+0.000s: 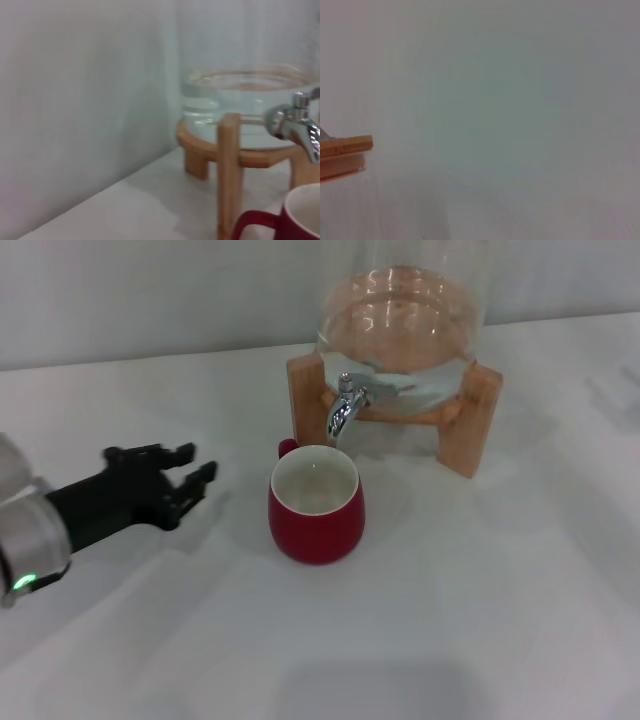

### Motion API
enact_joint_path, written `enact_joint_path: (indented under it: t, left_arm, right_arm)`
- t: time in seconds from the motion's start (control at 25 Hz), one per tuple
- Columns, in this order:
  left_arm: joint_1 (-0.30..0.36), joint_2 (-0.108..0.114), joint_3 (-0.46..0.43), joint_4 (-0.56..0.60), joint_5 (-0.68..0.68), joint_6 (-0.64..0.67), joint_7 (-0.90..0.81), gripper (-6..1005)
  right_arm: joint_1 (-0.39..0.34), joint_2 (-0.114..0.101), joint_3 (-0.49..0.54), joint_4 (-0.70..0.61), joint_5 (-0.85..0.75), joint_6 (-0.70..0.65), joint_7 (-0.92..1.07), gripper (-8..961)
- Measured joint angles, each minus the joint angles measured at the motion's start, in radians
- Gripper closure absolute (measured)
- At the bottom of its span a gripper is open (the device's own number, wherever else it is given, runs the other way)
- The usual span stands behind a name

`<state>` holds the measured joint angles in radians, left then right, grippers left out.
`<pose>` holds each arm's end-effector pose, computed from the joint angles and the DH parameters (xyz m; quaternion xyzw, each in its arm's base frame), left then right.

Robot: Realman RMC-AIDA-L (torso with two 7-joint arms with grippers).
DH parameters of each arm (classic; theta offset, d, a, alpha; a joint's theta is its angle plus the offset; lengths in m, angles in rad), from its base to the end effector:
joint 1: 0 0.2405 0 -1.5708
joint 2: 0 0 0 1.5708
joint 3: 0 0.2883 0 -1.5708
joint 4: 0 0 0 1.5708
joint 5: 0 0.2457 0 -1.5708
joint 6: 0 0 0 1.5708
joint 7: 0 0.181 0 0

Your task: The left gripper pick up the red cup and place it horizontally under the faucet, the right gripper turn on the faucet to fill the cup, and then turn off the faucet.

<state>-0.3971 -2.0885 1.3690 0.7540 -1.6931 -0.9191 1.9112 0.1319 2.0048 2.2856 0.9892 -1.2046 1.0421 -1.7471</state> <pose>-0.2805 0.4208 -0.1015 -0.9269 -0.1653 -0.1863 0.2806 0.3796 0.3848 0.1468 -0.7262 0.2774 0.3419 0.5280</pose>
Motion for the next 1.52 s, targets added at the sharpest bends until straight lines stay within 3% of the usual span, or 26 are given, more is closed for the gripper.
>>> enact_joint_path:
  t: [0.2,0.44,0.64,0.96,1.52]
  left_arm:
    - [0.116,0.006,-0.011,0.082,-0.108,0.000,-0.051,665]
    - [0.184,0.009,-0.093,0.127,-0.152,-0.069,-0.114,664]
    - [0.177,0.008,-0.099,0.120,-0.132,-0.094,-0.124,662]
    - [0.170,0.007,0.017,0.119,-0.114,-0.097,-0.100,660]
    - [0.161,0.010,0.118,0.124,-0.109,-0.144,-0.076,660]
  right_arm:
    - [-0.003,-0.001,0.001,0.000,0.000,0.001,0.000,323]
    - [-0.009,-0.001,0.017,0.000,0.000,0.004,0.001,323]
    - [-0.007,-0.002,0.017,0.000,0.000,0.004,0.001,323]
    - [-0.007,-0.001,0.016,0.000,0.001,0.004,0.000,323]
    - [0.001,0.000,0.020,0.000,0.002,-0.002,0.000,323]
